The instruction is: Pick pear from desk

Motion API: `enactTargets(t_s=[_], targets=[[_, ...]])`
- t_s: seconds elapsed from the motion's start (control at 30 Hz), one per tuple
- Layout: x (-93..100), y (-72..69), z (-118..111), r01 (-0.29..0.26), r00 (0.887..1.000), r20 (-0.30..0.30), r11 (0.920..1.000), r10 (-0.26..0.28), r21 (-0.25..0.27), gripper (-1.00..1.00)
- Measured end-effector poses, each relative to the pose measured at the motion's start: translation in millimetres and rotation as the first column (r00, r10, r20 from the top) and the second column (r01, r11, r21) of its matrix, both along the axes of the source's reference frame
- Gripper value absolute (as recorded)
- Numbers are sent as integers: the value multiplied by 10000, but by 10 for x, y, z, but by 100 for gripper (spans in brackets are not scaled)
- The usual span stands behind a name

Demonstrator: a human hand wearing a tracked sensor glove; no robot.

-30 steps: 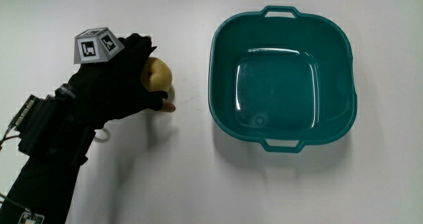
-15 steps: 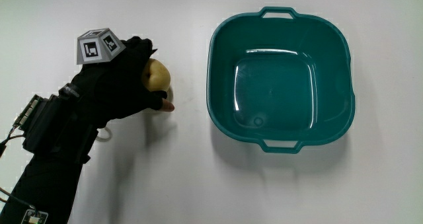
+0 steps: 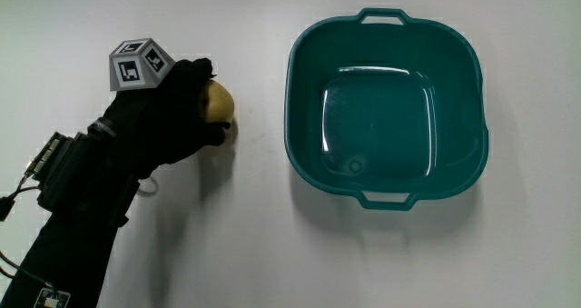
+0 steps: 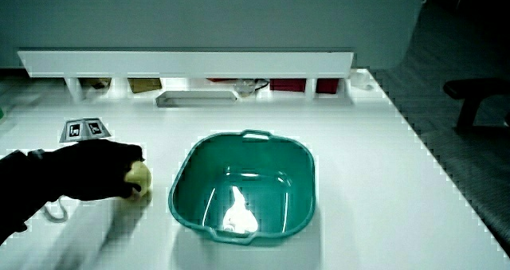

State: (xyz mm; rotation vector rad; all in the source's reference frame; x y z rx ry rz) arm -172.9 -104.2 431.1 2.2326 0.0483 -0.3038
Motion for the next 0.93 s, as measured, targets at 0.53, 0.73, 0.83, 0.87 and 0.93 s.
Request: enactTargets(t_s=[0.53, 0.73, 0.83, 0.87, 0.93], targets=[[-20, 25, -3, -91, 9982, -574, 9919, 165, 1270, 100], [3, -61, -283, -277, 9951, -868, 9772, 469, 2103, 100], [82, -81, -510, -110, 9963, -811, 9818, 268, 1895, 100], [109, -93, -555, -28, 9932, -1134, 9797, 260, 2004, 100], [193, -103, -667, 24, 9921, -1234, 9817, 215, 1905, 100]])
